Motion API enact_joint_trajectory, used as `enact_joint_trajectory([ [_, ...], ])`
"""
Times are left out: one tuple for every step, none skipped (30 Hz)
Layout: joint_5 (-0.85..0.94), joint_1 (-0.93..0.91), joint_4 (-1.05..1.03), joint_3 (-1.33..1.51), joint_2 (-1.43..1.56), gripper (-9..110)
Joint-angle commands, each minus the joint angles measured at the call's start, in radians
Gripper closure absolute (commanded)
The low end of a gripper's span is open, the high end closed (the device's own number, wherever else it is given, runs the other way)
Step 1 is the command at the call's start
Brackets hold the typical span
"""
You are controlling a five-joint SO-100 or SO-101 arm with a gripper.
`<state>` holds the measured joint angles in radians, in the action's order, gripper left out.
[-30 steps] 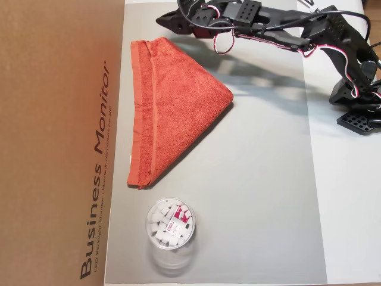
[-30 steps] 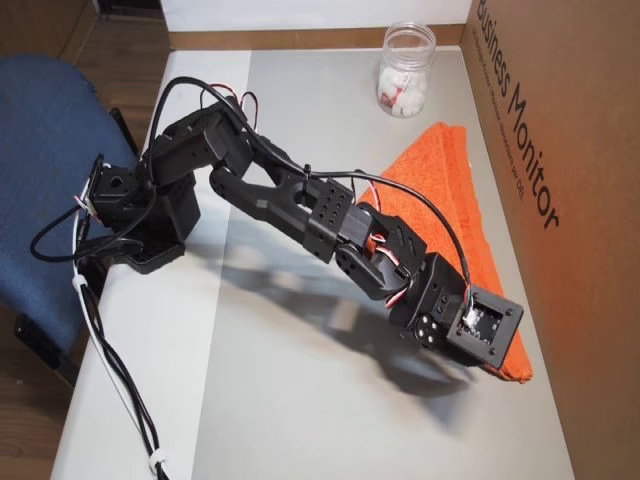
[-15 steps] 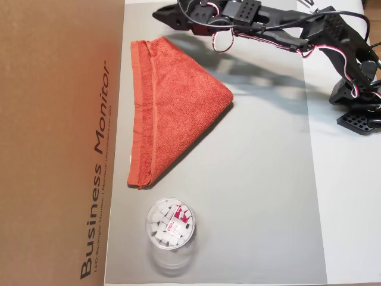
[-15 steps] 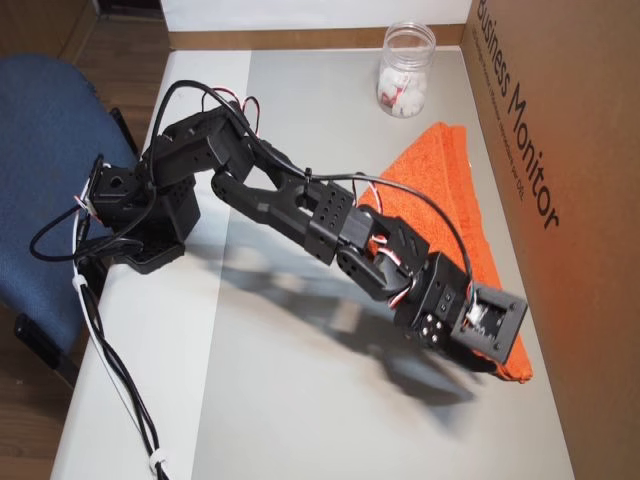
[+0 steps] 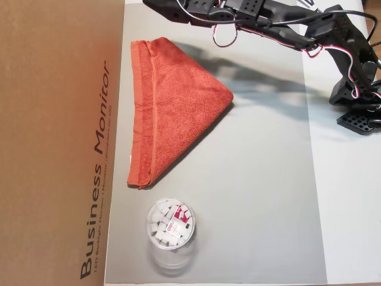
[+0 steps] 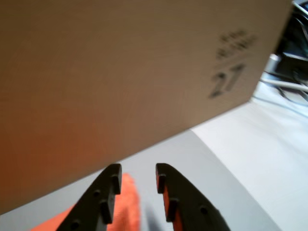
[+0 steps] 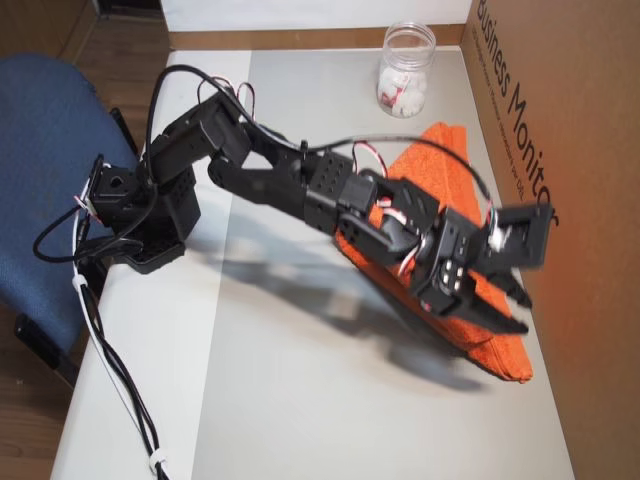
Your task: Fold the blanket.
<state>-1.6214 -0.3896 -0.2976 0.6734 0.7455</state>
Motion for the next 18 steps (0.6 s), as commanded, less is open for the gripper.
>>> enact_joint_trajectory([
  [0.009,0.040,0.002,0.032,0.144,95],
  [0.009,0.055,0.002,0.052,0.164,95],
  [0.009,0.071,0.002,0.072,0.184,95],
  [0.009,0.086,0.002,0.094,0.204,95],
  [0.009,0.101,0.002,0.117,0.225,96],
  [0.011,0.115,0.002,0.140,0.245,97],
  [0.021,0.126,0.002,0.164,0.267,98],
  [0.040,0.137,0.002,0.192,0.290,99],
  [0.061,0.146,0.002,0.221,0.313,100],
  [0.078,0.153,0.002,0.250,0.336,101],
  [0.089,0.161,0.002,0.281,0.360,101],
  [0.092,0.167,0.002,0.311,0.388,101],
  [0.091,0.172,0.002,0.344,0.416,101],
  [0.091,0.176,0.002,0.376,0.445,101],
  [0.092,0.179,0.002,0.410,0.474,101],
  [0.092,0.183,0.002,0.443,0.505,101],
  [0.092,0.184,0.002,0.477,0.535,101],
  [0.092,0.186,0.002,0.509,0.566,101],
])
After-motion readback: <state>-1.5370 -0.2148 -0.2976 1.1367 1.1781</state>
